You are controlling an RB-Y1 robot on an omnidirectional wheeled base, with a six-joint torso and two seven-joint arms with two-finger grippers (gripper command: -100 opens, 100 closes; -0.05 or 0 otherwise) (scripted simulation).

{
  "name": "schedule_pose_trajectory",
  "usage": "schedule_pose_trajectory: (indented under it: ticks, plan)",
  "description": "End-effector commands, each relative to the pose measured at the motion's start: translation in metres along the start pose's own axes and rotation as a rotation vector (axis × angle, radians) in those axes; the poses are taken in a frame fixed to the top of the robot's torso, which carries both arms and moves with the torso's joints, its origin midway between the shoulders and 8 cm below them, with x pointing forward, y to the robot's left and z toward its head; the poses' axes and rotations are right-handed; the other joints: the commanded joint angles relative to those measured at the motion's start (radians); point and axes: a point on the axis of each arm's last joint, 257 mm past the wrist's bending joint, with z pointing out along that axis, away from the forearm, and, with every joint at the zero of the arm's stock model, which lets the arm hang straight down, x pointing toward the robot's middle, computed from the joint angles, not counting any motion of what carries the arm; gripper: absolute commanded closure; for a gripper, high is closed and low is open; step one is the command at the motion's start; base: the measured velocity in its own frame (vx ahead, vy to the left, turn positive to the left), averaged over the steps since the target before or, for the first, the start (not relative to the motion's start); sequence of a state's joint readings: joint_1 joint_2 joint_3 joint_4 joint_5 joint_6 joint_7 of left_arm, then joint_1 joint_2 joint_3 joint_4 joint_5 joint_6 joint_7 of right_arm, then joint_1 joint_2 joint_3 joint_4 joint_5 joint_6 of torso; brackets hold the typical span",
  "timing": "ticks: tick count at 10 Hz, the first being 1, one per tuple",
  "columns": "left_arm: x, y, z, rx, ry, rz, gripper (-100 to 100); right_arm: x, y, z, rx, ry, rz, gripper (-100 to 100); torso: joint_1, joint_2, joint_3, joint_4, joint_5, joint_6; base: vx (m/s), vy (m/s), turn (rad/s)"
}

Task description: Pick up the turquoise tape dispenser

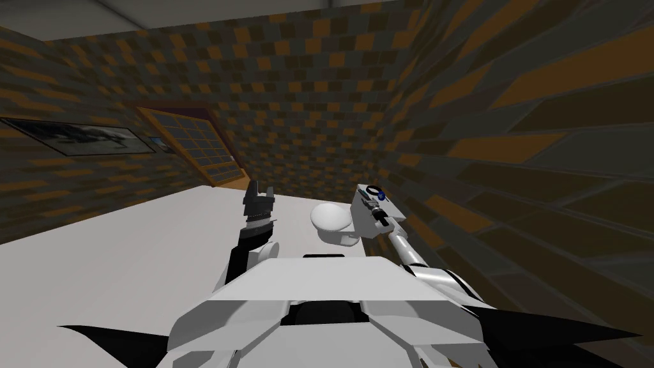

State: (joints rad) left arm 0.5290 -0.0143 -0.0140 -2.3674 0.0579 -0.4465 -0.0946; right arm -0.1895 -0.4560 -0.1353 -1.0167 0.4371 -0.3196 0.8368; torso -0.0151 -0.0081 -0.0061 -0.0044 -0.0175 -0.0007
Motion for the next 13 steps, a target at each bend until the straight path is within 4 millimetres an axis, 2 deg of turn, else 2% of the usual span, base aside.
schedule_pose_trajectory:
  ticks: [1, 3, 4, 5, 6, 8, 9, 10, 11, 12, 13]
  plan:
    - [0.0, 0.0, 0.0, 0.0, 0.0, 0.0, 0, 0.005, 0.019, 0.0, -0.005, 0.019, -0.008, -100, 0.0, 0.0, 0.0, 0.0, 0.0, 0.0, 0.02, -0.072, -0.123]
    - [0.0, 0.0, 0.0, 0.0, 0.0, 0.0, 0, -0.018, 0.024, 0.005, -0.012, -0.022, -0.014, -100, 0.0, 0.001, 0.0, -0.002, -0.002, 0.0, 0.002, -0.017, 0.001]
    - [0.0, 0.0, 0.0, 0.0, 0.0, 0.0, 0, -0.018, 0.046, 0.009, -0.014, -0.012, -0.01, -100, 0.001, 0.001, 0.0, -0.001, -0.001, 0.0, 0.009, -0.058, -0.22]
    - [0.0, 0.0, 0.0, 0.0, 0.0, 0.0, 0, -0.032, 0.055, 0.011, -0.022, -0.038, -0.02, -100, -0.001, 0.001, 0.0, -0.002, -0.002, 0.001, 0.016, -0.071, -0.117]
    - [0.0, 0.0, 0.0, 0.0, 0.0, 0.0, 0, -0.032, 0.077, 0.013, -0.027, -0.032, -0.002, -100, -0.002, 0.0, -0.001, -0.002, -0.002, 0.0, 0.033, -0.114, -0.191]
    - [0.0, 0.0, 0.0, 0.0, 0.0, 0.0, 0, -0.055, 0.083, 0.015, -0.026, -0.069, -0.025, -100, -0.005, -0.001, -0.001, -0.002, -0.003, 0.0, 0.021, -0.075, -0.043]
    - [0.0, 0.0, 0.0, 0.0, 0.0, 0.0, 0, -0.052, 0.104, 0.016, -0.02, -0.054, -0.009, -100, -0.002, 0.0, -0.001, -0.001, -0.002, 0.0, 0.027, -0.08, -0.205]
    - [0.0, 0.0, 0.0, 0.0, 0.0, 0.0, 0, -0.07, 0.107, 0.017, -0.016, -0.083, -0.027, -100, -0.003, 0.0, -0.001, -0.001, -0.002, 0.001, 0.024, -0.068, -0.12]
    - [0.0, 0.0, 0.0, 0.0, 0.0, 0.0, 0, -0.078, 0.108, 0.017, -0.018, -0.1, -0.027, -100, -0.003, 0.0, 0.0, -0.001, -0.002, 0.001, 0.013, -0.027, 0.011]
    - [0.0, 0.0, 0.0, 0.0, 0.0, 0.0, 0, -0.072, 0.107, 0.018, -0.018, -0.088, -0.025, -100, -0.001, 0.001, 0.0, -0.001, -0.001, 0.001, 0.005, -0.009, 0.009]
    - [0.0, 0.0, 0.0, 0.0, 0.0, 0.0, 0, -0.074, 0.107, 0.018, -0.018, -0.09, -0.025, 100, 0.0, 0.002, 0.001, -0.001, -0.001, 0.001, 0.0, 0.0, 0.0]
